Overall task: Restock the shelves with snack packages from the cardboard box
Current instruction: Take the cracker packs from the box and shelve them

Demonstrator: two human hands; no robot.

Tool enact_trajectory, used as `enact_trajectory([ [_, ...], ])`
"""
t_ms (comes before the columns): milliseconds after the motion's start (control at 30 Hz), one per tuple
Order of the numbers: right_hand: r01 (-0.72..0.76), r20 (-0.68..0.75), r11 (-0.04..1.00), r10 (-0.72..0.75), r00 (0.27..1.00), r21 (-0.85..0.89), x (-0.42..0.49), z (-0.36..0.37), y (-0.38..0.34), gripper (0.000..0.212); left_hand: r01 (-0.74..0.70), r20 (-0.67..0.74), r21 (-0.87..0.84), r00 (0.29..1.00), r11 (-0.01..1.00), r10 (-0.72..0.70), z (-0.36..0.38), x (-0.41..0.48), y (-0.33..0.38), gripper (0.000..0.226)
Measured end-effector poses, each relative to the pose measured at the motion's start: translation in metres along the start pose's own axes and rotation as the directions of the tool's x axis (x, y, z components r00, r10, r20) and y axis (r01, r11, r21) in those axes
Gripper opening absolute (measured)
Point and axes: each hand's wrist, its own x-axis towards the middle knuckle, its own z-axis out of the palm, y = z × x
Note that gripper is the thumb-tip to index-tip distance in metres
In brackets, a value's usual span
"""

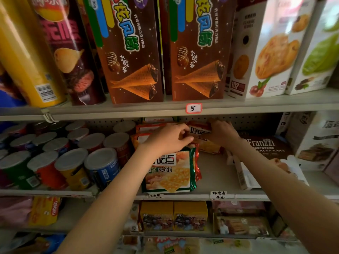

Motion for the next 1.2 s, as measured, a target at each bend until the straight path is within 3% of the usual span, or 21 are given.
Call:
enact_trajectory([
  [133,0.026,-0.102,0.973,-0.002,0.995,0.230,-0.017,-0.019,0.004,0.046,0.000,-0.102,-0.014,0.995,1.000,-0.001,-0.002,-0.016,-0.012,0.039],
  [233,0.106,-0.210,0.956,-0.048,0.976,0.275,-0.031,-0.038,0.003,0.050,0.025,-0.164,-0.054,0.986,0.998,-0.034,0.000,-0.027,-0.021,0.034],
  [333,0.075,-0.206,0.925,0.004,0.979,0.373,-0.044,-0.059,-0.002,0.060,0.013,-0.310,-0.103,0.950,0.995,-0.045,0.009,-0.036,-0.029,0.028],
  [467,0.033,-0.203,0.873,0.077,0.976,0.487,-0.061,-0.079,-0.006,0.062,0.016,-0.560,-0.180,0.820,0.984,-0.116,0.025,-0.048,-0.034,0.024],
  [567,-0.039,-0.162,0.821,0.159,0.974,0.570,-0.071,-0.087,-0.004,0.059,0.109,-0.641,-0.392,0.680,0.914,-0.356,0.039,-0.060,-0.033,0.039],
  [700,-0.092,-0.104,0.821,0.181,0.978,0.563,-0.076,-0.087,0.000,0.056,0.127,-0.446,-0.745,0.635,0.655,-0.631,0.058,-0.076,-0.037,0.058],
  [800,-0.128,-0.077,0.815,0.207,0.975,0.565,-0.077,-0.084,0.002,0.056,0.173,-0.149,-0.903,0.733,0.394,-0.664,0.060,-0.083,-0.034,0.057],
  [867,-0.138,-0.084,0.814,0.223,0.971,0.563,-0.078,-0.085,0.002,0.056,0.200,-0.021,-0.931,0.807,0.306,-0.591,0.061,-0.084,-0.040,0.063],
  [933,-0.141,-0.096,0.822,0.231,0.968,0.552,-0.079,-0.085,0.000,0.057,0.207,0.051,-0.940,0.871,0.270,-0.488,0.062,-0.085,-0.051,0.069],
  [1000,-0.157,-0.101,0.846,0.239,0.966,0.509,-0.078,-0.086,-0.001,0.057,0.238,0.104,-0.923,0.910,0.301,-0.402,0.061,-0.087,-0.058,0.066],
  [1100,-0.181,-0.090,0.868,0.249,0.964,0.462,-0.077,-0.088,-0.003,0.055,0.254,0.120,-0.896,0.929,0.364,-0.351,0.060,-0.087,-0.062,0.060],
  [1200,-0.182,-0.085,0.879,0.243,0.966,0.440,-0.077,-0.088,-0.005,0.054,0.248,0.115,-0.894,0.932,0.373,-0.344,0.061,-0.085,-0.063,0.078],
])
